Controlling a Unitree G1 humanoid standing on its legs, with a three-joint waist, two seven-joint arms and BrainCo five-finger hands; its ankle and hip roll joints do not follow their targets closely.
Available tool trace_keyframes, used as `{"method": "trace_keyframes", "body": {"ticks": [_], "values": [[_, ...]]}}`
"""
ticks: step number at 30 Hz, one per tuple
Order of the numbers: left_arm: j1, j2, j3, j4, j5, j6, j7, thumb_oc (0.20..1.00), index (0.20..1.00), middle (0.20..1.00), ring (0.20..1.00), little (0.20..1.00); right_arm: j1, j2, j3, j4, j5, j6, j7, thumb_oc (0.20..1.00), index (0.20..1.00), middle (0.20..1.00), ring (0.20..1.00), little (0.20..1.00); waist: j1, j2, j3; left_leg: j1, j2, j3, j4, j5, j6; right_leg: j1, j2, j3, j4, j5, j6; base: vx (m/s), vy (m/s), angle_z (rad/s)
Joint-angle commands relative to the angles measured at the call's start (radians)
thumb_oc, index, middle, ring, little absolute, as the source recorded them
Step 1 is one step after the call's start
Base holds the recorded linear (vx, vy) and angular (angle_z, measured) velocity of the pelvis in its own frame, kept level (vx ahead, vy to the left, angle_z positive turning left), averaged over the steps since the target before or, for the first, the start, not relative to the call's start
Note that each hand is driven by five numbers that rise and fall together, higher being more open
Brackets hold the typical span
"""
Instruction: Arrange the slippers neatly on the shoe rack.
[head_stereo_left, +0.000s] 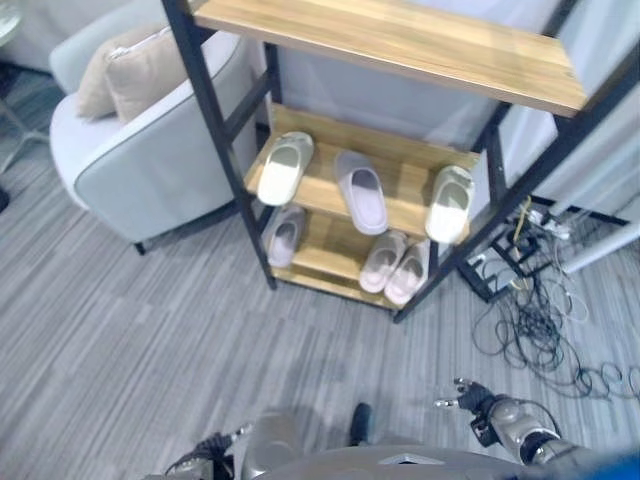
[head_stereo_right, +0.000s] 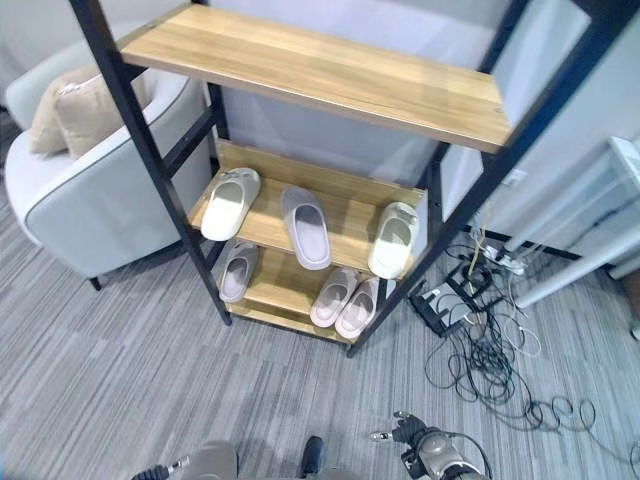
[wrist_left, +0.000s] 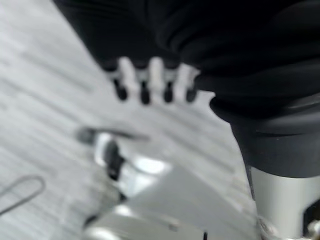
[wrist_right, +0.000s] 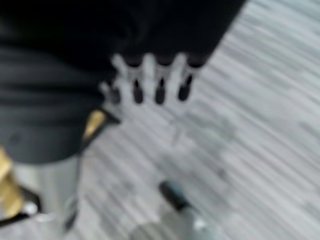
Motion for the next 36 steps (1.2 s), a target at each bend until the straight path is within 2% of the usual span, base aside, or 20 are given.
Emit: {"method": "trace_keyframes", "body": {"ticks": [1, 2, 3, 5, 6, 8, 9, 13, 15, 17, 19, 21, 22, 23, 27, 29, 30, 32, 33, 36], "values": [[0.004, 0.020, -0.020, 0.033, -0.011, -0.013, 0.021, 1.000, 1.000, 1.000, 1.000, 1.000, 0.059, -0.003, 0.046, 0.019, -0.038, -0.018, -0.008, 1.000, 1.000, 1.000, 1.000, 1.000, 0.029, 0.008, -0.062, 0.088, 0.001, -0.061, -0.332, 0.141, 0.006, 0.008, -0.028, 0.098, 0.169, -0.111, 0.124, 0.34, 0.124, -0.02], [-0.001, 0.016, -0.029, 0.045, -0.023, -0.017, 0.029, 1.000, 1.000, 1.000, 1.000, 1.000, 0.061, 0.004, 0.061, 0.008, -0.050, -0.024, -0.014, 1.000, 1.000, 1.000, 1.000, 1.000, 0.060, 0.010, -0.057, 0.044, 0.021, -0.167, -0.449, 0.201, -0.008, 0.046, -0.013, 0.128, 0.155, -0.135, 0.125, 0.30, 0.115, -0.21], [-0.003, 0.016, -0.031, 0.049, -0.026, -0.018, 0.032, 1.000, 1.000, 1.000, 1.000, 1.000, 0.063, 0.004, 0.064, 0.005, -0.053, -0.026, -0.014, 1.000, 1.000, 1.000, 1.000, 1.000, 0.069, 0.010, -0.054, 0.032, 0.020, -0.203, -0.473, 0.212, -0.013, 0.057, -0.010, 0.143, 0.154, -0.142, 0.127, 0.40, 0.197, -0.36], [0.007, 0.012, -0.019, 0.059, -0.029, -0.019, 0.036, 1.000, 1.000, 1.000, 1.000, 1.000, 0.061, 0.016, 0.070, 0.005, -0.057, -0.031, -0.012, 1.000, 1.000, 1.000, 1.000, 1.000, 0.072, 0.015, -0.060, 0.061, 0.026, -0.212, -0.514, 0.221, -0.016, 0.073, -0.008, 0.157, 0.148, -0.149, 0.134, 0.20, 0.134, -0.53], [0.010, 0.013, -0.023, 0.064, -0.011, -0.016, 0.039, 1.000, 1.000, 1.000, 1.000, 1.000, 0.061, 0.028, 0.066, 0.004, -0.061, -0.030, -0.015, 1.000, 1.000, 1.000, 1.000, 1.000, 0.071, 0.015, -0.070, 0.074, 0.029, -0.204, -0.521, 0.237, -0.024, 0.080, -0.015, 0.157, 0.148, -0.147, 0.141, 0.24, 0.170, -0.79], [0.014, 0.011, -0.023, 0.061, 0.001, -0.013, 0.041, 1.000, 1.000, 1.000, 1.000, 1.000, 0.061, 0.040, 0.069, 0.008, -0.066, -0.027, -0.017, 1.000, 1.000, 1.000, 1.000, 1.000, 0.075, 0.007, -0.085, 0.084, 0.013, -0.190, -0.496, 0.224, -0.021, 0.083, -0.043, 0.171, 0.150, -0.131, 0.157, 0.35, 0.271, -0.82], [0.008, 0.009, -0.029, 0.050, 0.008, -0.023, 0.051, 1.000, 1.000, 1.000, 1.000, 1.000, 0.063, 0.052, 0.072, 0.008, -0.067, -0.026, -0.020, 1.000, 1.000, 1.000, 1.000, 1.000, 0.076, -0.004, -0.095, 0.096, -0.012, -0.170, -0.464, 0.194, -0.003, 0.086, -0.077, 0.194, 0.141, -0.111, 0.178, 0.30, 0.257, -0.64], [-0.019, 0.021, -0.048, -0.007, 0.006, -0.035, 0.067, 1.000, 1.000, 1.000, 1.000, 1.000, 0.054, 0.056, 0.090, -0.022, -0.083, -0.028, -0.019, 1.000, 1.000, 1.000, 1.000, 1.000, 0.071, -0.006, -0.101, 0.107, -0.032, -0.112, -0.427, 0.150, 0.021, 0.053, -0.119, 0.220, 0.142, -0.074, 0.206, 0.13, 0.171, -0.47], [-0.040, 0.030, -0.058, -0.043, 0.003, -0.049, 0.083, 1.000, 1.000, 1.000, 1.000, 1.000, 0.037, 0.055, 0.109, -0.051, -0.096, -0.033, -0.020, 1.000, 1.000, 1.000, 1.000, 1.000, 0.071, 0.001, -0.098, 0.107, -0.034, -0.066, -0.416, 0.134, 0.030, 0.023, -0.139, 0.201, 0.149, -0.058, 0.215, -0.02, 0.094, -0.35], [-0.045, 0.034, -0.060, -0.057, 0.003, -0.053, 0.085, 1.000, 1.000, 1.000, 1.000, 1.000, 0.033, 0.051, 0.113, -0.061, -0.100, -0.034, -0.019, 1.000, 1.000, 1.000, 1.000, 1.000, 0.070, 0.004, -0.098, 0.110, -0.034, -0.052, -0.417, 0.130, 0.031, 0.014, -0.145, 0.192, 0.152, -0.053, 0.219, -0.02, 0.043, -0.35], [-0.033, 0.042, -0.062, -0.072, 0.021, -0.059, 0.084, 1.000, 1.000, 1.000, 1.000, 1.000, 0.030, 0.045, 0.123, -0.081, -0.109, -0.040, -0.014, 1.000, 1.000, 1.000, 1.000, 1.000, 0.065, 0.013, -0.104, 0.127, -0.031, -0.015, -0.431, 0.125, 0.033, 0.012, -0.164, 0.148, 0.141, -0.034, 0.229, -0.01, 0.025, -0.39], [-0.017, 0.040, -0.068, -0.077, 0.035, -0.060, 0.077, 1.000, 1.000, 1.000, 1.000, 1.000, 0.034, 0.039, 0.123, -0.084, -0.115, -0.044, -0.010, 1.000, 1.000, 1.000, 1.000, 1.000, 0.057, 0.018, -0.110, 0.139, -0.033, -0.009, -0.439, 0.126, 0.033, 0.025, -0.170, 0.138, 0.121, -0.031, 0.233, 0.02, -0.017, -0.23], [-0.015, 0.038, -0.088, -0.066, 0.050, -0.058, 0.080, 1.000, 1.000, 1.000, 1.000, 1.000, -0.023, 0.077, 0.139, -0.080, -0.117, -0.027, -0.032, 1.000, 1.000, 1.000, 1.000, 1.000, 0.057, 0.022, -0.118, 0.147, -0.034, -0.007, -0.446, 0.126, 0.033, 0.036, -0.172, 0.134, 0.105, -0.032, 0.233, 0.01, -0.020, -0.12], [-0.006, 0.028, -0.084, -0.078, 0.066, -0.059, 0.070, 1.000, 1.000, 1.000, 1.000, 1.000, 0.043, 0.050, 0.144, -0.124, -0.147, -0.049, -0.020, 1.000, 1.000, 1.000, 1.000, 1.000, 0.043, 0.026, -0.118, 0.159, -0.033, 0.001, -0.455, 0.128, 0.033, 0.042, -0.172, 0.139, 0.096, -0.032, 0.236, 0.00, -0.034, -0.09], [0.023, 0.021, -0.081, -0.076, 0.073, -0.067, 0.075, 1.000, 1.000, 1.000, 1.000, 1.000, 0.056, 0.050, 0.143, -0.122, -0.135, -0.057, -0.022, 1.000, 1.000, 1.000, 1.000, 1.000, 0.037, 0.032, -0.120, 0.175, -0.029, 0.008, -0.471, 0.134, 0.030, 0.056, -0.172, 0.139, 0.073, -0.029, 0.239, -0.02, -0.038, -0.11], [0.043, 0.010, -0.088, -0.059, 0.102, -0.059, 0.066, 1.000, 1.000, 1.000, 1.000, 1.000, 0.054, 0.038, 0.135, -0.111, -0.120, -0.058, -0.012, 1.000, 1.000, 1.000, 1.000, 1.000, 0.034, 0.041, -0.128, 0.197, -0.021, 0.010, -0.506, 0.153, 0.022, 0.066, -0.165, 0.136, 0.059, -0.029, 0.238, -0.07, -0.083, -0.02], [0.057, -0.006, -0.085, -0.050, 0.108, -0.055, 0.059, 1.000, 1.000, 1.000, 1.000, 1.000, 0.115, 0.024, 0.144, -0.168, -0.154, -0.065, -0.010, 1.000, 1.000, 1.000, 1.000, 1.000, 0.020, 0.045, -0.130, 0.211, -0.016, 0.014, -0.528, 0.166, 0.019, 0.069, -0.160, 0.138, 0.056, -0.031, 0.238, -0.10, -0.068, 0.03], [0.059, -0.014, -0.081, -0.046, 0.109, -0.058, 0.063, 1.000, 1.000, 1.000, 1.000, 1.000, 0.159, 0.030, 0.160, -0.185, -0.192, -0.071, -0.018, 1.000, 1.000, 1.000, 1.000, 1.000, 0.006, 0.048, -0.128, 0.217, -0.013, 0.021, -0.537, 0.171, 0.018, 0.067, -0.158, 0.143, 0.057, -0.032, 0.238, -0.12, -0.042, 0.02], [0.056, -0.046, -0.090, -0.030, 0.093, -0.059, 0.078, 1.000, 1.000, 1.000, 1.000, 1.000, 0.191, 0.069, 0.191, -0.121, -0.255, -0.066, -0.019, 1.000, 1.000, 1.000, 1.000, 1.000, -0.014, 0.060, -0.121, 0.220, -0.006, 0.026, -0.540, 0.179, 0.016, 0.058, -0.152, 0.156, 0.074, -0.039, 0.237, -0.12, -0.032, -0.07], [0.045, -0.059, -0.110, -0.040, 0.077, -0.061, 0.089, 1.000, 1.000, 1.000, 1.000, 1.000, 0.185, 0.077, 0.198, -0.091, -0.266, -0.064, -0.024, 1.000, 1.000, 1.000, 1.000, 1.000, -0.016, 0.071, -0.117, 0.222, 0.001, 0.022, -0.541, 0.186, 0.014, 0.049, -0.142, 0.160, 0.118, -0.060, 0.230, -0.11, -0.032, -0.24]]}}
